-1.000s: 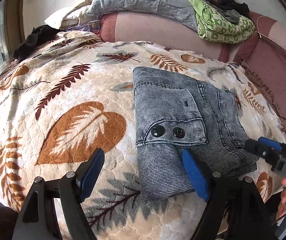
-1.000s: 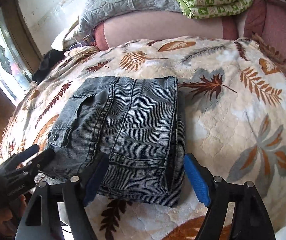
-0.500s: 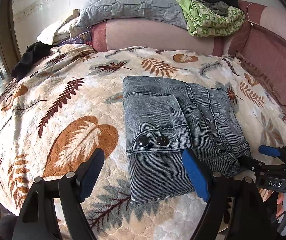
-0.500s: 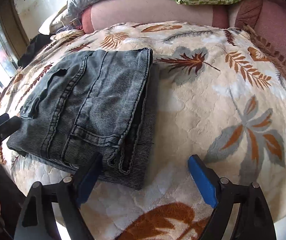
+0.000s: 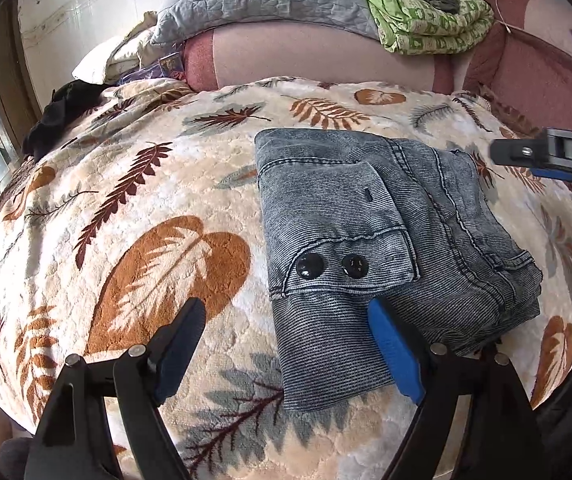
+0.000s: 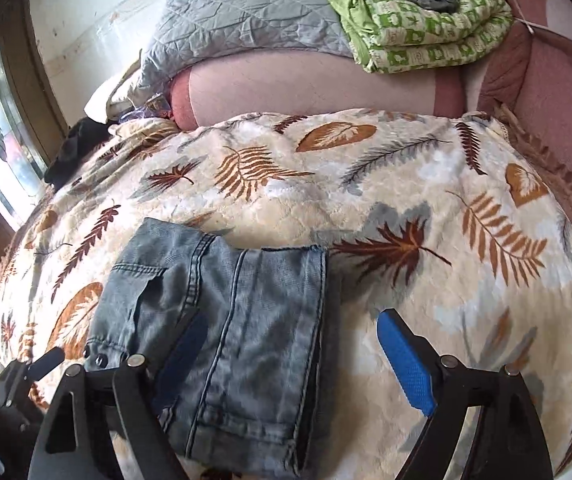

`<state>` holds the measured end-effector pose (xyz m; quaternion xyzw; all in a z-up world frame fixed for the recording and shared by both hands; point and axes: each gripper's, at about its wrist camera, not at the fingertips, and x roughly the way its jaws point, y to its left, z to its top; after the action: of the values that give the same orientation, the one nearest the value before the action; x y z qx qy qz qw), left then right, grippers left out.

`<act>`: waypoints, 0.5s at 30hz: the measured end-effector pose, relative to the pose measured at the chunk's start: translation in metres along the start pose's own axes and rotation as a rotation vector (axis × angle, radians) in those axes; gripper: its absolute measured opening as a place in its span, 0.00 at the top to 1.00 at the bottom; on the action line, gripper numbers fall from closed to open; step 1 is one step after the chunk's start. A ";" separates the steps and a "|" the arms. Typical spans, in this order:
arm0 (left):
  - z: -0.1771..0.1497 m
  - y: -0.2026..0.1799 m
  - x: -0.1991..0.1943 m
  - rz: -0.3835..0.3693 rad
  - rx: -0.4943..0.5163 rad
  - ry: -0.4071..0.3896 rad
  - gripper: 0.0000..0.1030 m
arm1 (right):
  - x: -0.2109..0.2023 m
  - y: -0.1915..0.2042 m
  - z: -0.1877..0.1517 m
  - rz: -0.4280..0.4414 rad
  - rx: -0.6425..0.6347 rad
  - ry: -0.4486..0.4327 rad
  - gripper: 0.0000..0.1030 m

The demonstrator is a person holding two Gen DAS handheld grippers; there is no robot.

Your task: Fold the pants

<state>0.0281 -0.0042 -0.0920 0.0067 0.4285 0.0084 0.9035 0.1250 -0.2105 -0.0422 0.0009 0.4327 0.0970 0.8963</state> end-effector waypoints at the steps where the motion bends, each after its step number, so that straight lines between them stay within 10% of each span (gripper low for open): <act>1: -0.001 0.001 0.000 -0.002 -0.007 -0.003 0.18 | 0.014 0.002 0.007 -0.026 -0.014 0.011 0.14; 6: -0.002 -0.001 0.000 0.005 -0.008 -0.014 0.18 | 0.097 -0.005 0.010 -0.099 -0.027 0.219 0.05; 15: -0.002 0.001 0.001 -0.001 -0.021 -0.017 0.16 | 0.024 -0.023 0.005 -0.024 0.067 0.057 0.05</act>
<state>0.0265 -0.0032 -0.0939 -0.0027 0.4206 0.0122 0.9071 0.1475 -0.2285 -0.0598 0.0230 0.4613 0.0717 0.8841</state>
